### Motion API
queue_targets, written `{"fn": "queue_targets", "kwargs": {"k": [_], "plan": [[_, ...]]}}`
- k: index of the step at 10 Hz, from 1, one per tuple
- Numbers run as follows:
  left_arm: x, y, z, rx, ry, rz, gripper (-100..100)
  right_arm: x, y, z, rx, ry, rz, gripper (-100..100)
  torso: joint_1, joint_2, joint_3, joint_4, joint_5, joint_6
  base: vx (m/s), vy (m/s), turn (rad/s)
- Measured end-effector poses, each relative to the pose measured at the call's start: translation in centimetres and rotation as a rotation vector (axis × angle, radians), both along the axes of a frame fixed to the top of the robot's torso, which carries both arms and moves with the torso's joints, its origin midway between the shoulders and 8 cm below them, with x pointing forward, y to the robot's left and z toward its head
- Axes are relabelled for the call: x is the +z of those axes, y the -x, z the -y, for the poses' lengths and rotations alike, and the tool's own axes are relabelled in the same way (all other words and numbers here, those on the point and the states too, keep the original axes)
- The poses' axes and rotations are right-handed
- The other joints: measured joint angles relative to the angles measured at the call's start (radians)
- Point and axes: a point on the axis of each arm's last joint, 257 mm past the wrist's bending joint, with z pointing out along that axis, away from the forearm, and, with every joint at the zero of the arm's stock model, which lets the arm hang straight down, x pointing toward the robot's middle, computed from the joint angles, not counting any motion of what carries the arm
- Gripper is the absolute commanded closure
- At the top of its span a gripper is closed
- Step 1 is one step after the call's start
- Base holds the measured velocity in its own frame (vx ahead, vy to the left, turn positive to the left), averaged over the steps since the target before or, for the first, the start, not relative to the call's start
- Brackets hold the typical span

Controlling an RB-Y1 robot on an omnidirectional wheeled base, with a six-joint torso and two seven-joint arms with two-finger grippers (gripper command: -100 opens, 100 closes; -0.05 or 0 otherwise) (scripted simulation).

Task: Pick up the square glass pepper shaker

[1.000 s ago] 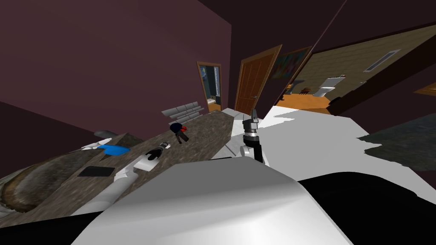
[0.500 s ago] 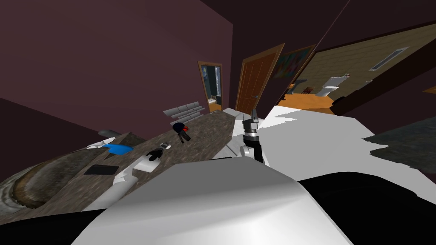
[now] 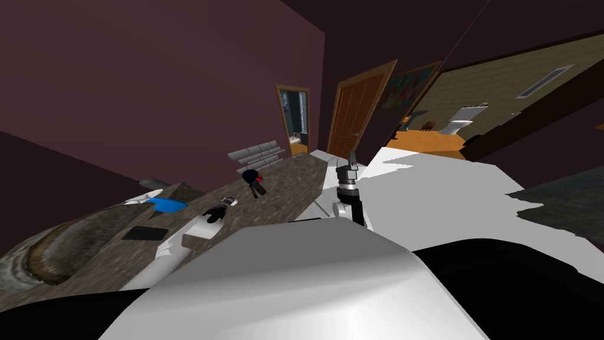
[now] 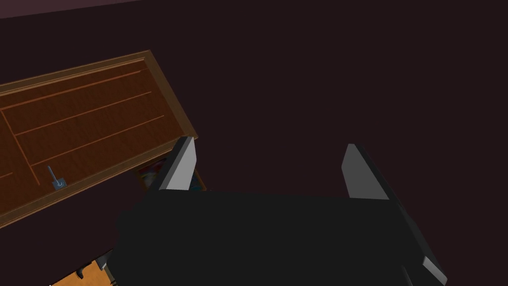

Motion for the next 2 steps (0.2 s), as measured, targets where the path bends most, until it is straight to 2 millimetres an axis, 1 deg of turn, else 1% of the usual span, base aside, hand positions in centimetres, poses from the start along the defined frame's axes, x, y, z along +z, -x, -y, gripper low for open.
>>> {"fn": "queue_targets", "kwargs": {"k": [1,2], "plan": [[0.31,-0.4,0.67,-0.01,0.002,0.01,100,0.0,0.0,0.0,0.0,0.0,0.0,0,-0.002,0.0,0.0,0.0,0.0,0.0,0.0,0.0,0.0],[0.35,-0.47,0.77,-0.011,0.002,0.012,0,0.0,0.0,0.0,0.0,0.0,0.0,0,-0.002,0.0,0.0,0.0,0.0,0.0,0.0,0.0,0.0]]}}
